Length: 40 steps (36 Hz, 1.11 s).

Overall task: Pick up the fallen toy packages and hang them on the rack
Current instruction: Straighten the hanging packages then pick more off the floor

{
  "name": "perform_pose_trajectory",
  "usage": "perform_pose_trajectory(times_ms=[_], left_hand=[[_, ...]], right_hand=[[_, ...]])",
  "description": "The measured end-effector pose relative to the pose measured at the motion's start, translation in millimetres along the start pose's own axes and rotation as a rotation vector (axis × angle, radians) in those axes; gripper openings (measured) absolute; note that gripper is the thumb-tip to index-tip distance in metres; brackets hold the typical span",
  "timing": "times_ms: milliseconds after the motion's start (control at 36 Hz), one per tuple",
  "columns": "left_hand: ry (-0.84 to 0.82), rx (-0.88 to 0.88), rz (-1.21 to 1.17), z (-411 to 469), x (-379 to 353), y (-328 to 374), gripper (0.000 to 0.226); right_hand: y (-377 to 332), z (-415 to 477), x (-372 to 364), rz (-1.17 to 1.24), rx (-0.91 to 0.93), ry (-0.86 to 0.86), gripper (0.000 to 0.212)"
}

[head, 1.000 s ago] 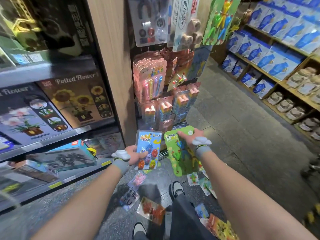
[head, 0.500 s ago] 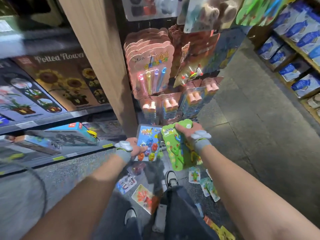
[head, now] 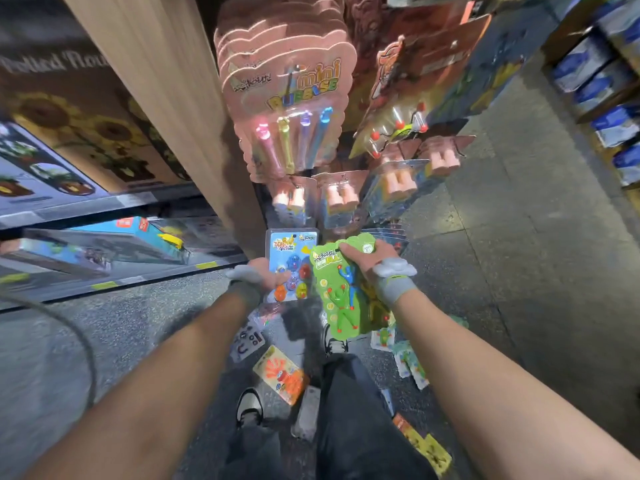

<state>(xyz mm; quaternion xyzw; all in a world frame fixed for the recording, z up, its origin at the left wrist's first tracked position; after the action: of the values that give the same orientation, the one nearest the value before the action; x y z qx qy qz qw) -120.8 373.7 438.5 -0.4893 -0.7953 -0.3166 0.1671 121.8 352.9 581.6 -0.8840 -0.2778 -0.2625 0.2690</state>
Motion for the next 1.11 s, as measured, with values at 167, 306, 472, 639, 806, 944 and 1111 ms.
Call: perform_pose_trajectory(times_ms=[167, 306, 472, 639, 806, 944, 1111], left_hand=[[-0.013, 0.004, 0.05, -5.7, 2.8, 8.1, 0.065], [-0.038, 0.021, 0.037, 16.6, -3.7, -2.1, 0.095], [0.001, 0.065, 0.05, 21.8, -6.0, -0.6, 0.097], [0.02, 0.077, 0.041, 60.9, -19.5, -17.1, 0.111], [0.045, 0.097, 0.086, 41.6, -9.5, 6.3, 0.094], [0.071, 0.11, 0.098, 47.8, -10.2, 6.7, 0.094], [0.04, 0.165, 0.007, 63.9, -13.9, 1.2, 0.099]], right_hand=[[-1.4, 1.5, -0.3, 0.096, 0.041, -0.015, 0.055], [-3.9, 1.7, 0.7, 0.187, 0.023, -0.027, 0.061], [-4.4, -3.0, 3.7, 0.235, 0.033, -0.041, 0.055], [-4.5, 1.9, 6.9, 0.203, 0.021, -0.054, 0.055], [-5.6, 13.2, 4.9, 0.208, 0.014, -0.049, 0.061], [-4.2, 20.5, 4.7, 0.199, 0.005, -0.04, 0.058], [-0.3, 30.1, 3.3, 0.185, -0.011, -0.027, 0.062]])
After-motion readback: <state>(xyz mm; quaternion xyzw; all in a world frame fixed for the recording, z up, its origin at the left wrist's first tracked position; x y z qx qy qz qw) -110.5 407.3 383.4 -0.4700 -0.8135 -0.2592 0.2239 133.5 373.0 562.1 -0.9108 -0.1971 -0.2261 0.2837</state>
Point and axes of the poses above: each hand's wrist, its own z-axis towards the middle knuckle, its own x-axis out of the back of the hand, y = z × x, the point moved 3 cm from there along z, towards the middle knuckle, and after that the axes turned 5 degrees about -x, right-handed, at the moved point
